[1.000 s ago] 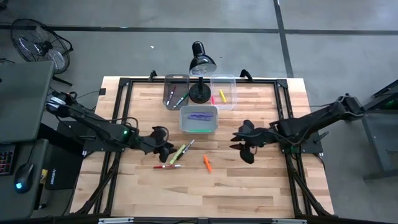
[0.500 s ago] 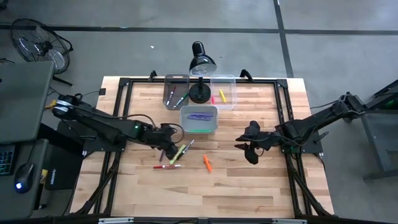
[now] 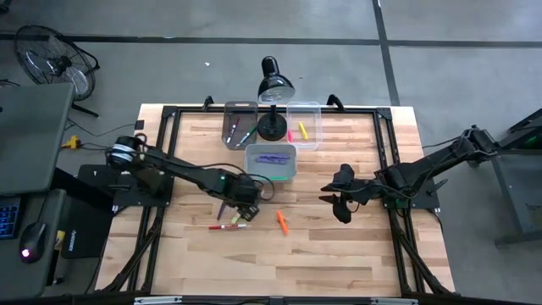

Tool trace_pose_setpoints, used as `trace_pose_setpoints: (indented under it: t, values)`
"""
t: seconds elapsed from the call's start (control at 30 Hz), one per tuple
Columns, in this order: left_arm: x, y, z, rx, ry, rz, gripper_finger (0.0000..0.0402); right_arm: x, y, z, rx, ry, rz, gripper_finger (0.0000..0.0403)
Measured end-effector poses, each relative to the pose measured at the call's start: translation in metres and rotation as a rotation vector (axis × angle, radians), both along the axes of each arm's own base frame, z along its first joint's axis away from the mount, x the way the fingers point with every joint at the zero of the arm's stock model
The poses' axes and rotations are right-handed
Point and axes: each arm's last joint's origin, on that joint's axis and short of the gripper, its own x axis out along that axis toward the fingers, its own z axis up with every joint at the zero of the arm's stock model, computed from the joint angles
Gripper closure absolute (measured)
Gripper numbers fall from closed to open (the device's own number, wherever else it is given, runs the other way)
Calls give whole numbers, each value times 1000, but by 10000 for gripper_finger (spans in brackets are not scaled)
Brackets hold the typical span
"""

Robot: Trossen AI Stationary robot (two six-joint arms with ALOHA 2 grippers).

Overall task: Pick & Place Markers
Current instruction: Put the large light green marker into the gray bin

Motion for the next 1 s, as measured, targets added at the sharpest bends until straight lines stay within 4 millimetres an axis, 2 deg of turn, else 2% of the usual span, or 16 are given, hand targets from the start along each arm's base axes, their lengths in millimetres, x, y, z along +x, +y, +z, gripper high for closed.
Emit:
trace_pose_setpoints:
  t: [0.17, 0.3, 0.53, 1.0]
  values:
    - [17, -5, -8, -16, 31, -21, 225, 0, 0, 0, 3, 0, 2, 270]
    - [22, -6, -15, -25, 85, -20, 225, 0, 0, 1, 12, -7, 6, 270]
    - [19, -6, -27, -7, 185, -17, 225, 1, 1, 2, 23, -21, 3, 270]
    - [24, -7, -40, -24, 206, -29, 225, 1, 1, 2, 44, -19, 3, 270]
